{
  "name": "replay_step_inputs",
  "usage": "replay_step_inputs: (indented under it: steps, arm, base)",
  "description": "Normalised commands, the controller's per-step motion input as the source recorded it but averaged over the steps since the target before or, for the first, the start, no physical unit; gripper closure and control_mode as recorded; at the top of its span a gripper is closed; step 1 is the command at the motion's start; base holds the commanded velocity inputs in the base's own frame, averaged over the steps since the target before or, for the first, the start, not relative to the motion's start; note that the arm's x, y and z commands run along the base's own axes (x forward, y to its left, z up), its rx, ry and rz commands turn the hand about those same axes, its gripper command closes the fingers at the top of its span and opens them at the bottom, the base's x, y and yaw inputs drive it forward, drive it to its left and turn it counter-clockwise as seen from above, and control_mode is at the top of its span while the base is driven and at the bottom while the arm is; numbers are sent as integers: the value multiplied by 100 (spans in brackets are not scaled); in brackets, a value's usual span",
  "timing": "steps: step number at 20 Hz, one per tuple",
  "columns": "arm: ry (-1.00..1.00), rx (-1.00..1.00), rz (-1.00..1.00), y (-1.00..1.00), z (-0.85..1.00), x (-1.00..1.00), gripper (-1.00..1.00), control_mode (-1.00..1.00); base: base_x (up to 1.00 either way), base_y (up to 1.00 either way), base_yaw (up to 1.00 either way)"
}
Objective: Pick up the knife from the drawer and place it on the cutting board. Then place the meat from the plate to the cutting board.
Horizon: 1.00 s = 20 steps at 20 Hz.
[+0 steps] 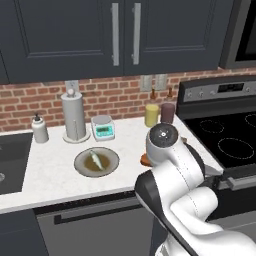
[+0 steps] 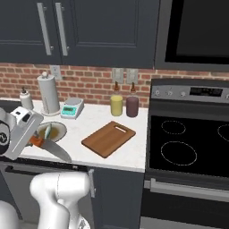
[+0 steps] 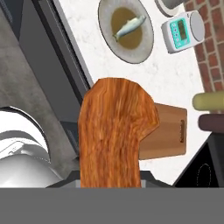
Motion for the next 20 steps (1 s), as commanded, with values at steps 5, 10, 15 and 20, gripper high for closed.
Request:
replay_step_inputs:
  steps: [5,10,15,20]
  arm:
    - [3,3,2,-8,-1,15,100,-100]
    - [27,14,2,-57,-14,99,100,-100]
    - [30,11,0,-70,-29,91,100,-100]
    - [27,1,0,-61,-37,76,100,-100]
  base:
    - [41,-3,11]
    - [0,0,0]
    - [0,0,0]
    - [0,0,0]
